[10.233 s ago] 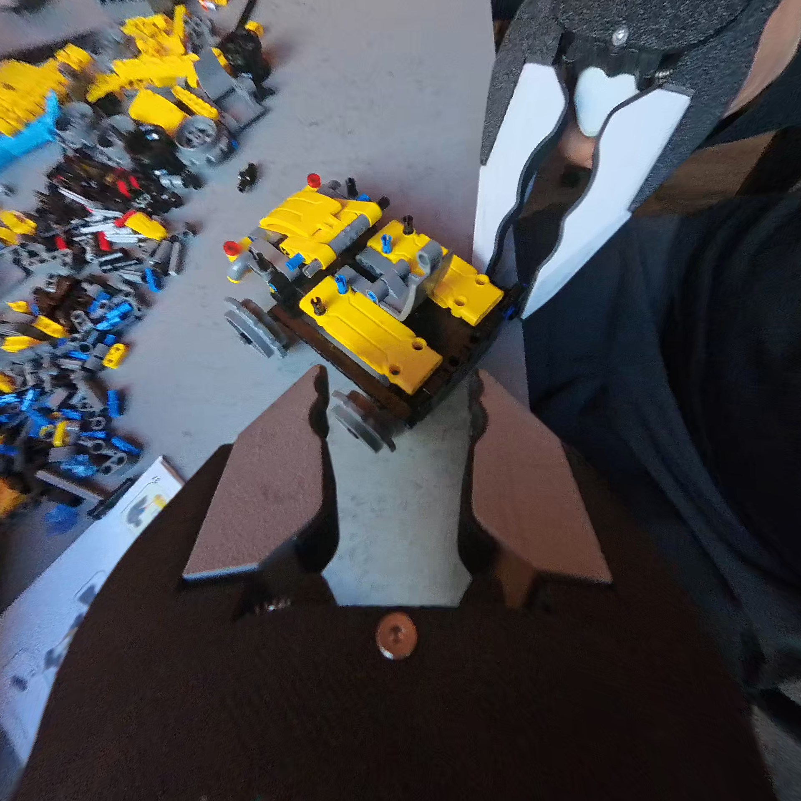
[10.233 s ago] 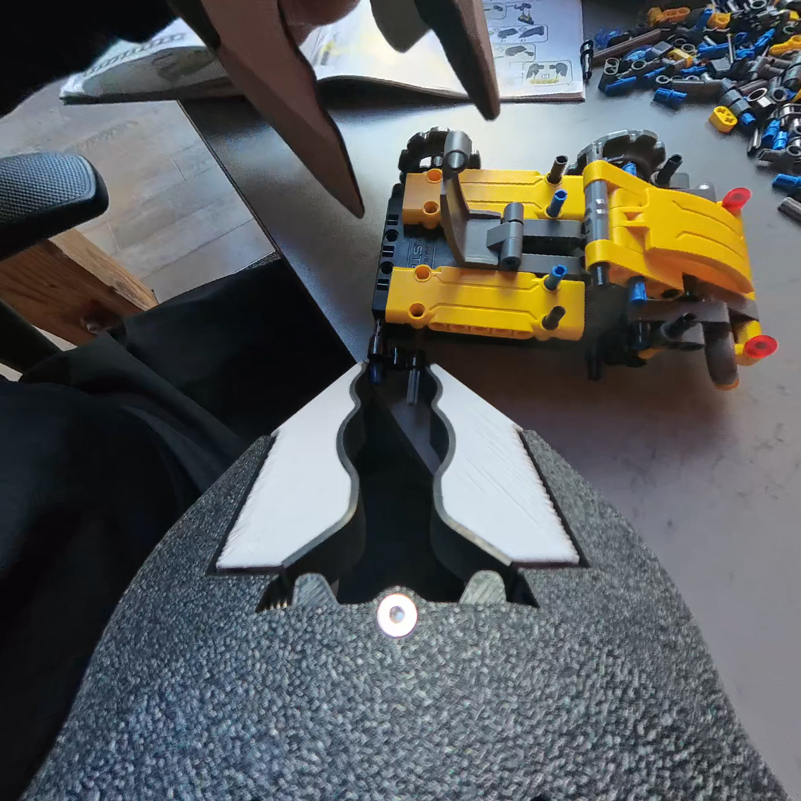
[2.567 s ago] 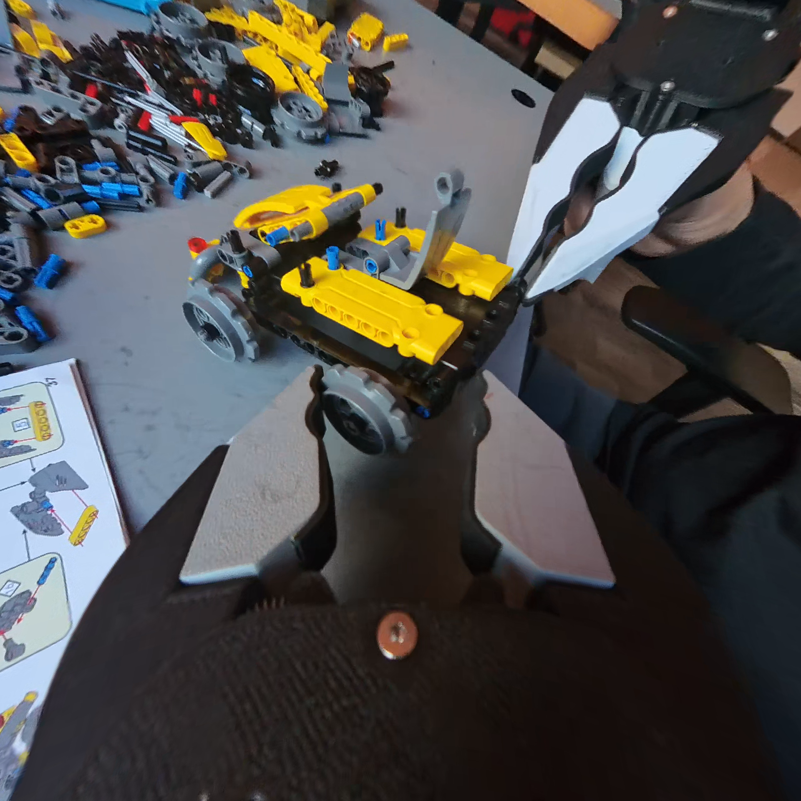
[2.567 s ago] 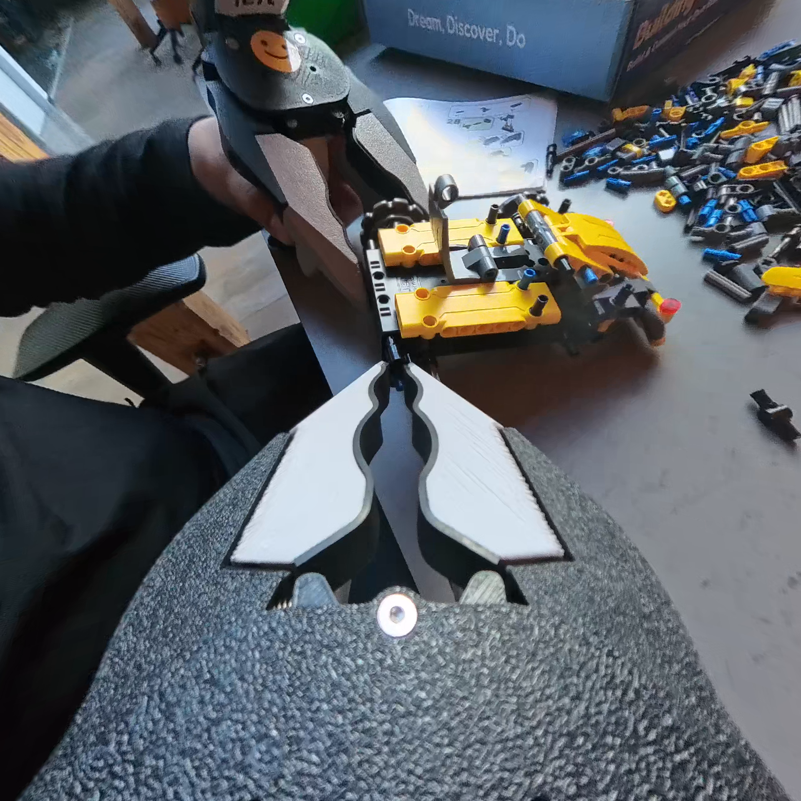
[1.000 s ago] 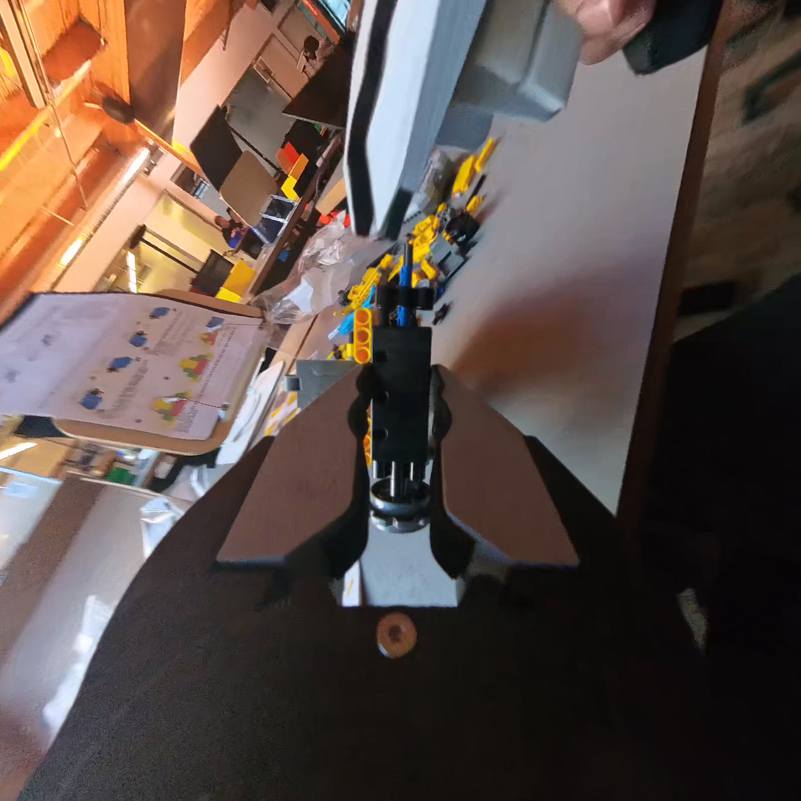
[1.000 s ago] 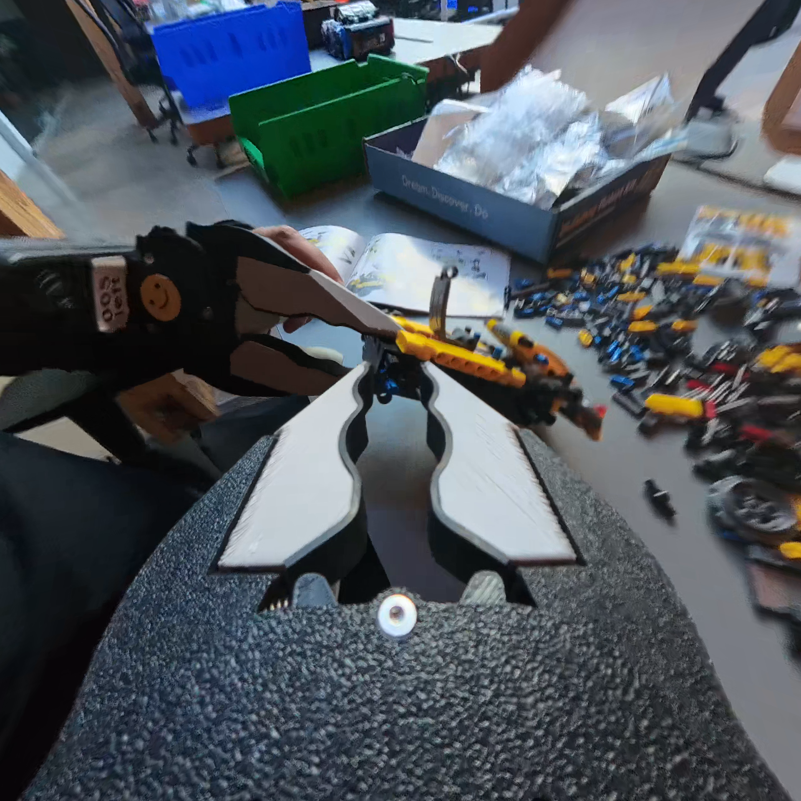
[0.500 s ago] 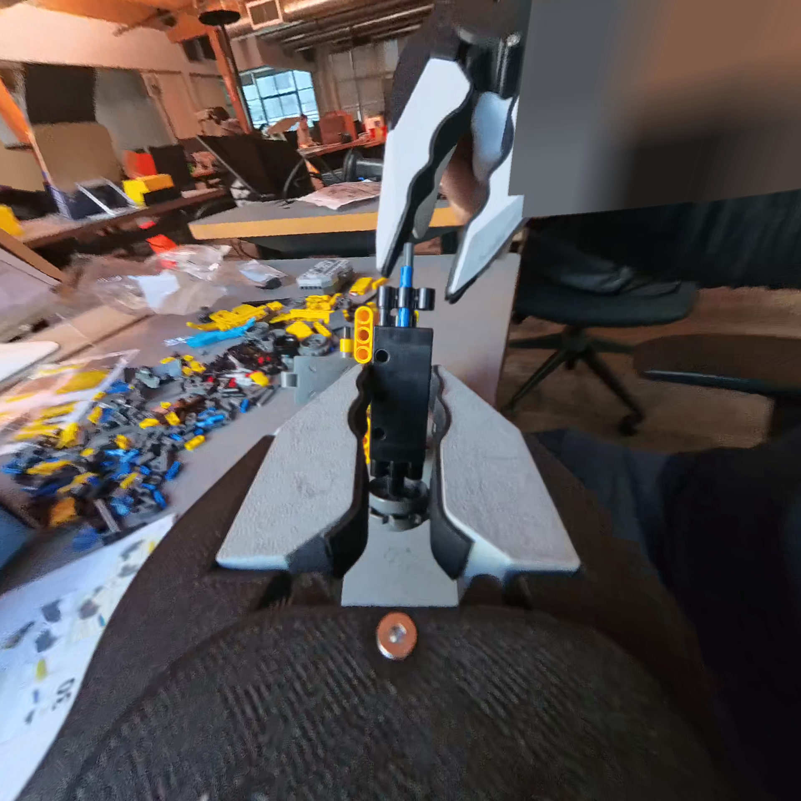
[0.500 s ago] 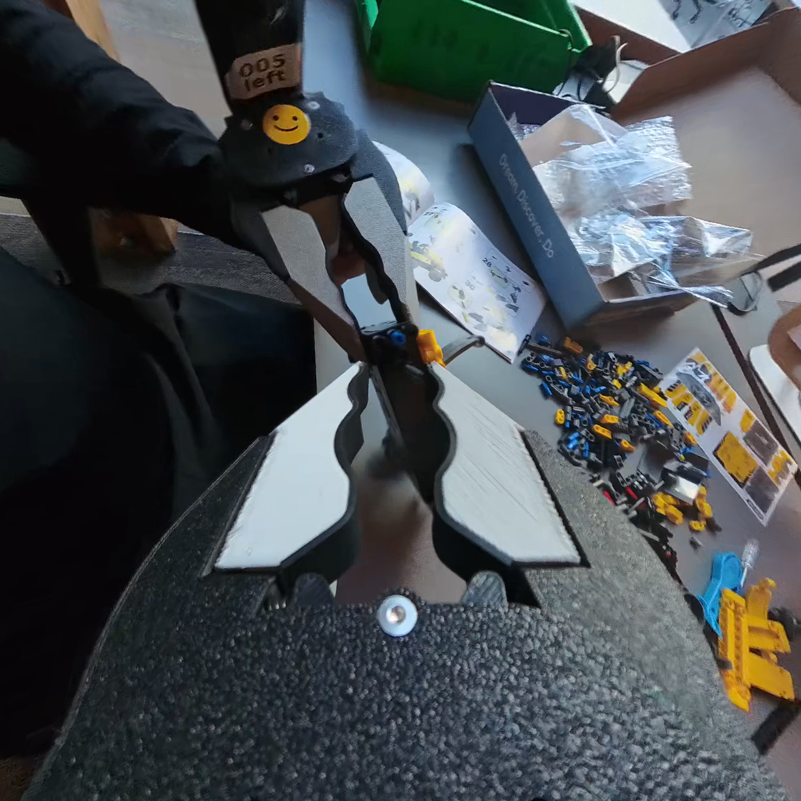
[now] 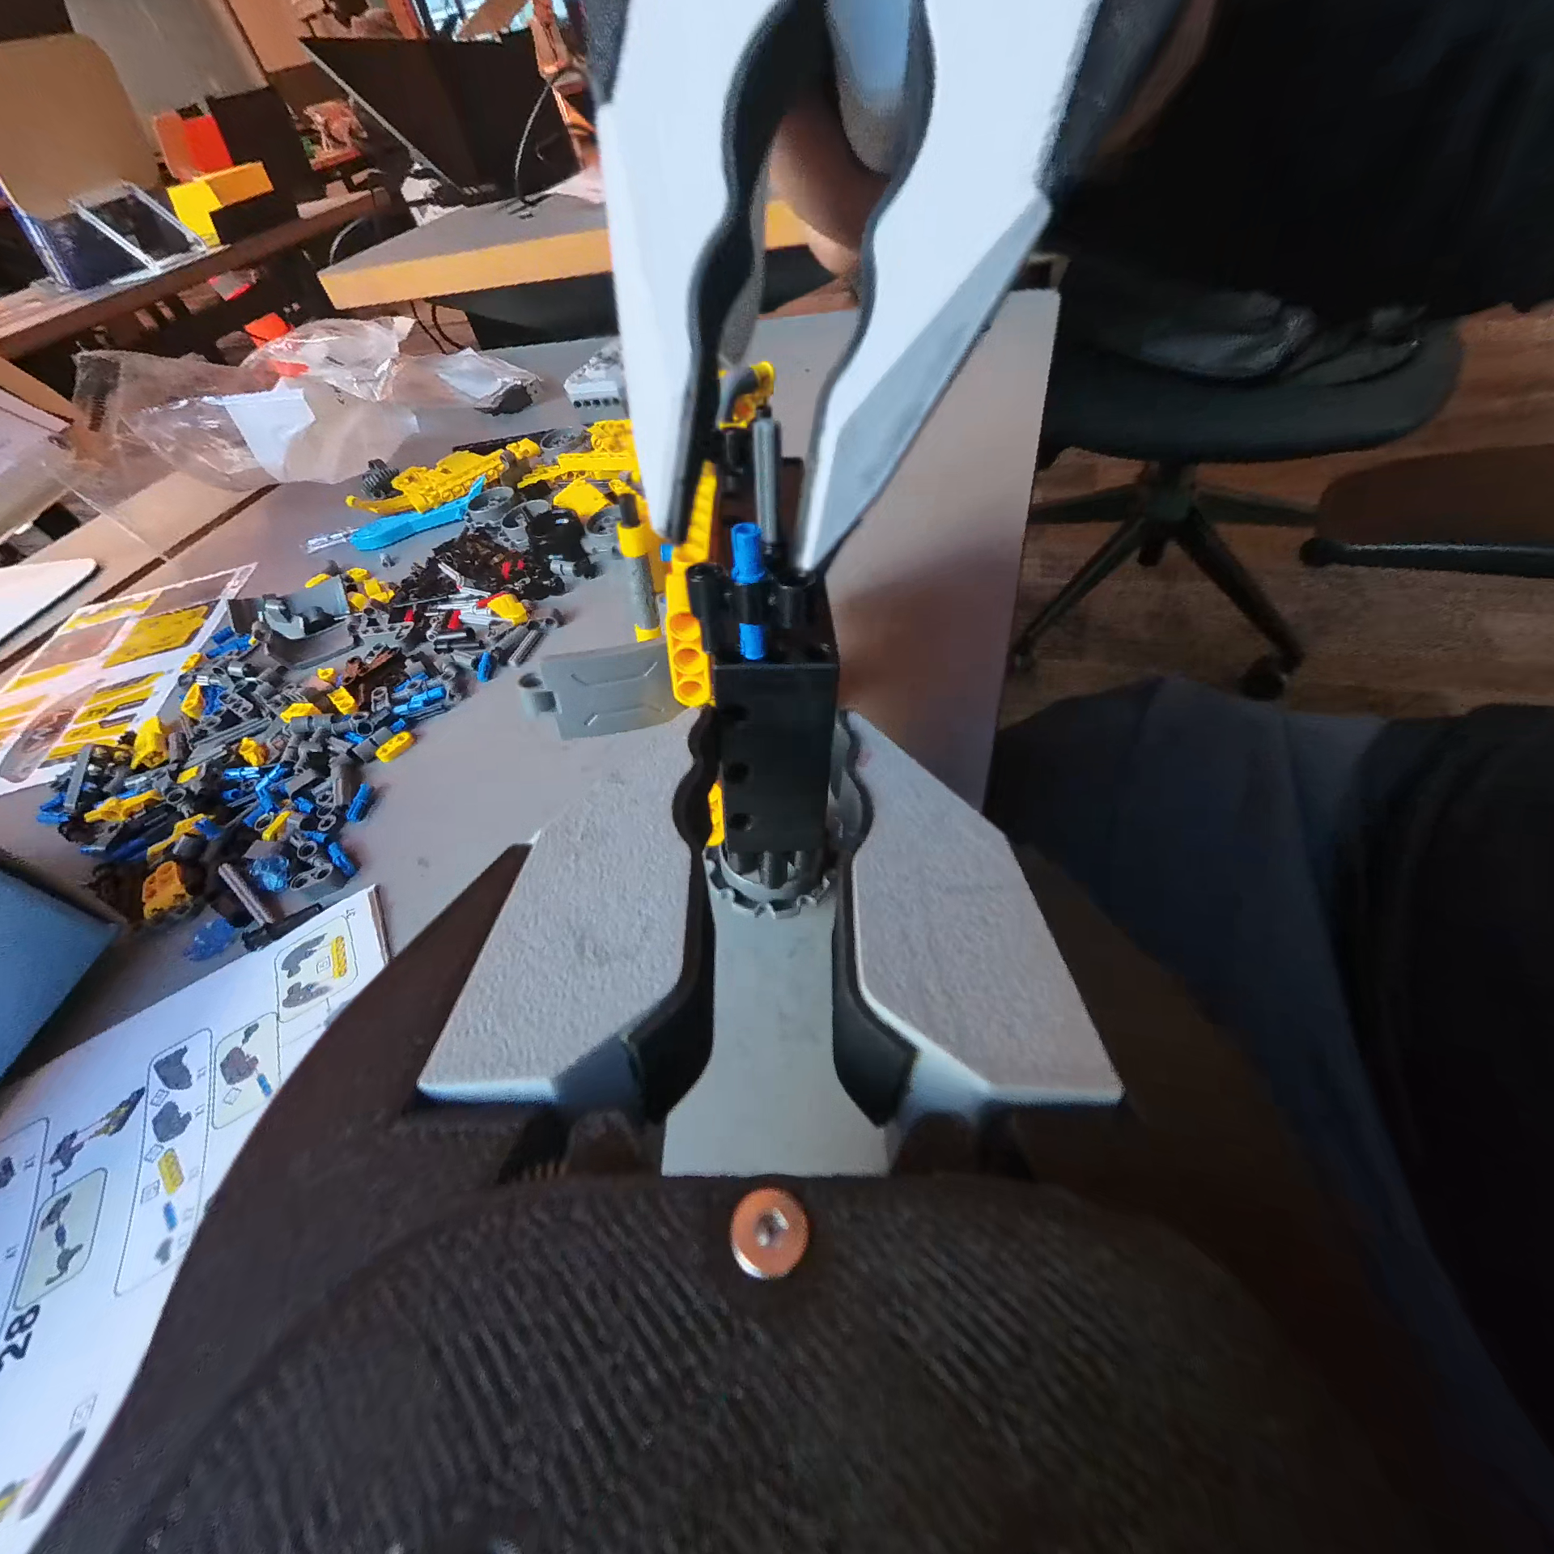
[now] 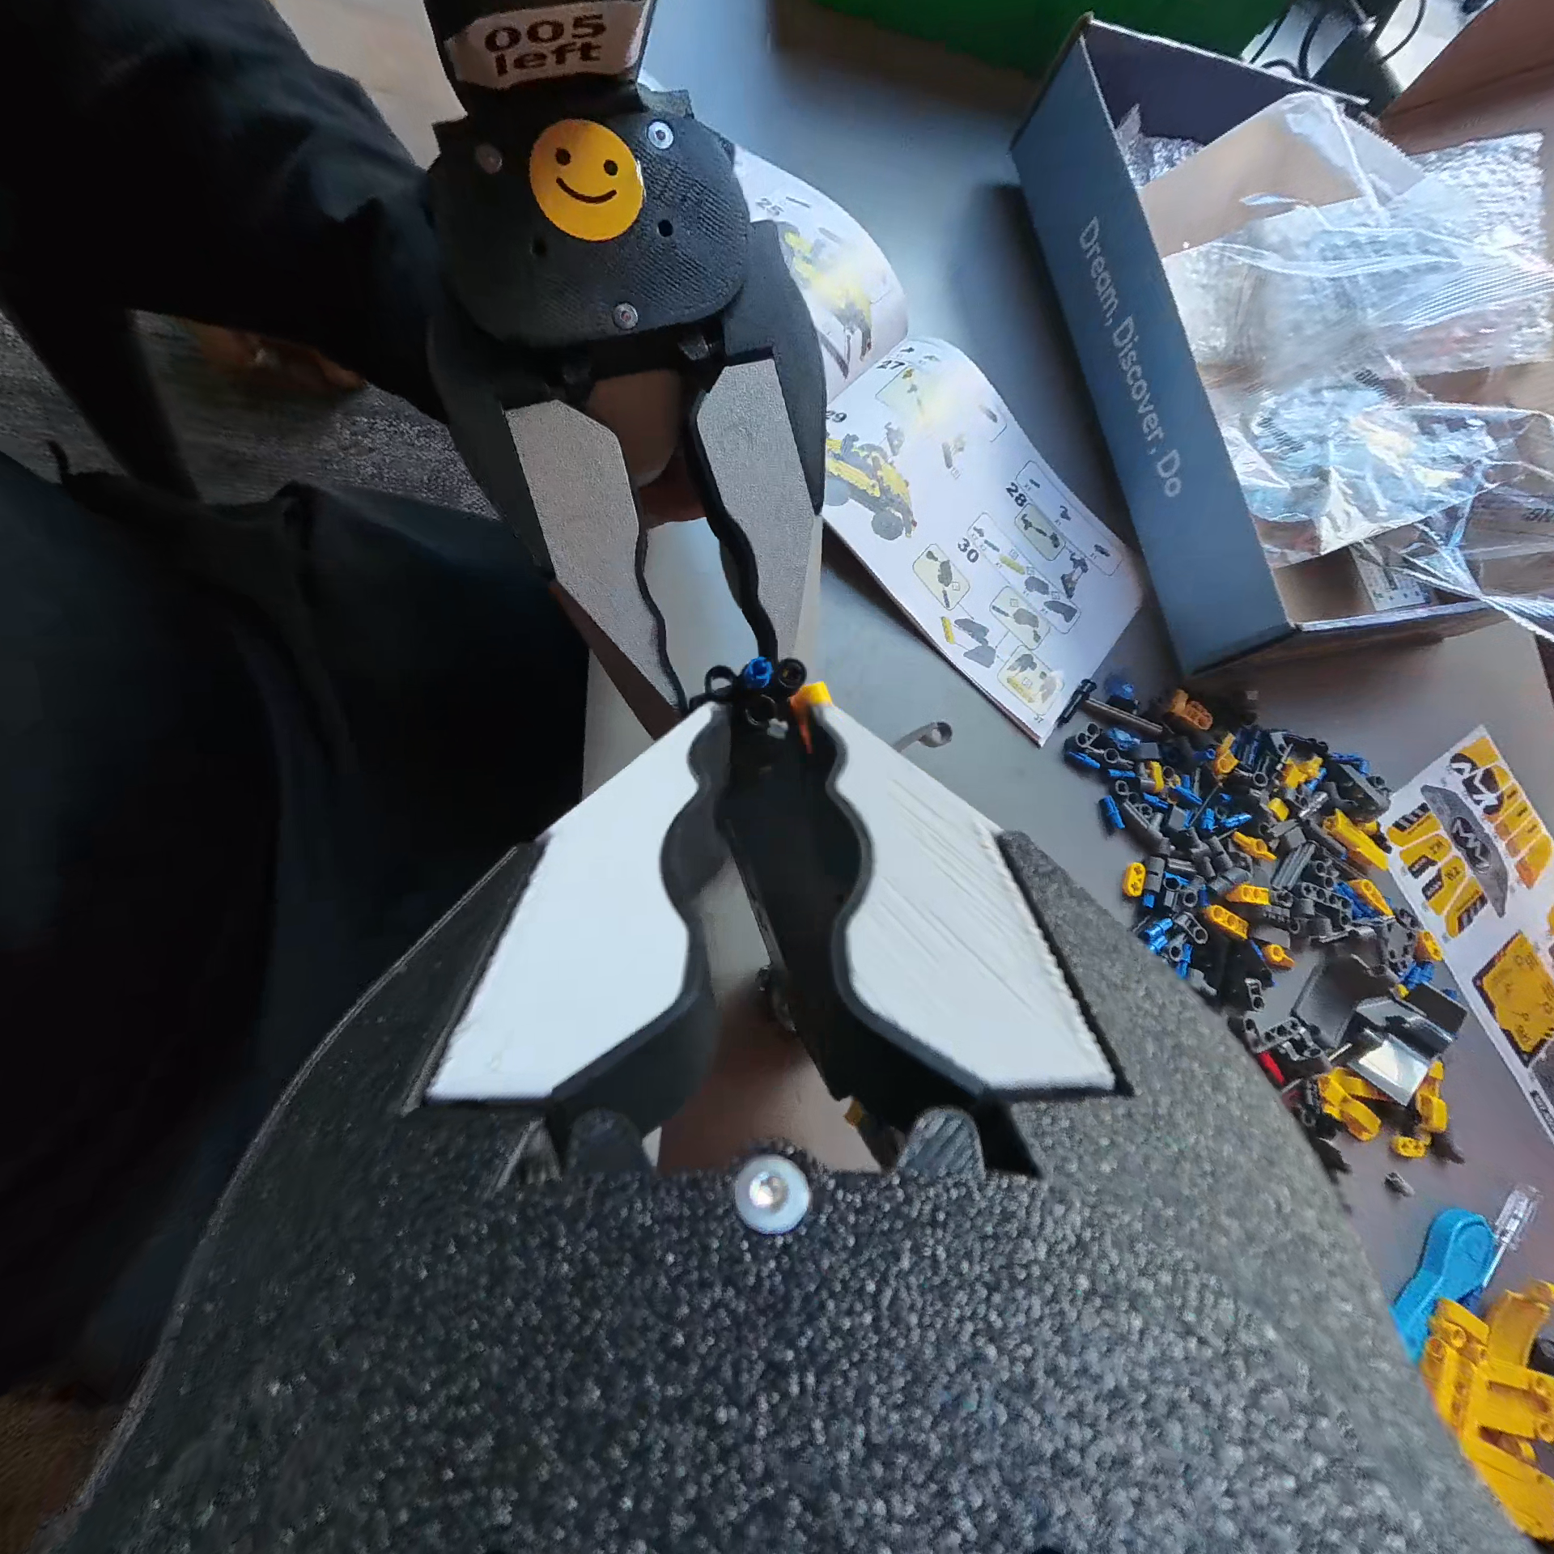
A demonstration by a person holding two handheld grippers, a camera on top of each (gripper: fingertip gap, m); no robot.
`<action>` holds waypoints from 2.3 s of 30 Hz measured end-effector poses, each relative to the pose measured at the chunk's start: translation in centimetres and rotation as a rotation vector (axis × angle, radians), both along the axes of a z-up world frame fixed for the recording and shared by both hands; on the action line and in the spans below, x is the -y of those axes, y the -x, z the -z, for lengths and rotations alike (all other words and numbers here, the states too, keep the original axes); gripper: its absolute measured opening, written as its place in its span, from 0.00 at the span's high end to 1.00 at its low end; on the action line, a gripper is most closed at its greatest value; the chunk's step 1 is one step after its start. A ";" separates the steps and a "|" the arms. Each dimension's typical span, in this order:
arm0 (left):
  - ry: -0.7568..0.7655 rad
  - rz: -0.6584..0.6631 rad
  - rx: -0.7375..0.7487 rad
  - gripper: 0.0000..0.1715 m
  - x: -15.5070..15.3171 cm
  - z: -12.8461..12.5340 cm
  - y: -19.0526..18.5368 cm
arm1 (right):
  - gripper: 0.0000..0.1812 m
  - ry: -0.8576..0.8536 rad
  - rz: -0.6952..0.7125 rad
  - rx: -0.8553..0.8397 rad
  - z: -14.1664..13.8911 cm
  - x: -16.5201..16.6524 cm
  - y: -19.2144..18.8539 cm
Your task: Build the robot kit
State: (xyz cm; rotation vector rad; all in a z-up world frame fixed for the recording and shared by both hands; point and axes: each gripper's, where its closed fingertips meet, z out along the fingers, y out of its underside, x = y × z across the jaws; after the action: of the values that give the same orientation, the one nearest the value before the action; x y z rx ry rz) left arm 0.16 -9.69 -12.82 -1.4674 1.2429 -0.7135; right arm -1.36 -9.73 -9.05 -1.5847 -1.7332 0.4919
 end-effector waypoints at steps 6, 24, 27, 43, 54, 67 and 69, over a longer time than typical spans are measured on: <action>-0.021 0.003 -0.008 0.87 0.0 0.1 -0.3 | 0.89 0.040 -0.079 0.073 -1.2 0.5 -0.3; -0.007 0.001 0.000 0.87 -0.1 0.1 -0.3 | 0.94 0.104 -0.140 0.246 -1.3 1.4 0.4; 0.001 0.003 -0.002 0.87 -0.1 0.2 -0.3 | 0.95 0.039 -0.122 0.318 -0.2 0.7 0.1; 0.034 0.026 0.003 0.87 0.0 0.2 -0.5 | 0.86 -0.238 -0.283 0.488 -1.2 1.1 -1.5; 0.040 0.028 0.001 0.87 0.1 0.3 -0.5 | 0.82 -0.247 -0.309 0.560 -0.2 0.7 -1.2; 0.051 0.034 0.005 0.87 0.1 0.3 -0.5 | 0.87 -0.152 -0.292 0.463 -0.4 1.2 -0.7; 0.048 0.034 0.002 0.87 0.1 0.3 -0.6 | 0.88 -0.145 -0.295 0.472 -0.3 1.1 -0.6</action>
State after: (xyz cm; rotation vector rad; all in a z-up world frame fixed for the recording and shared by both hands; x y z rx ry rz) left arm 0.72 -9.83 -13.12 -1.4870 1.2594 -0.7717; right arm -0.77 -10.81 -8.80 -1.4221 -2.3202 0.1234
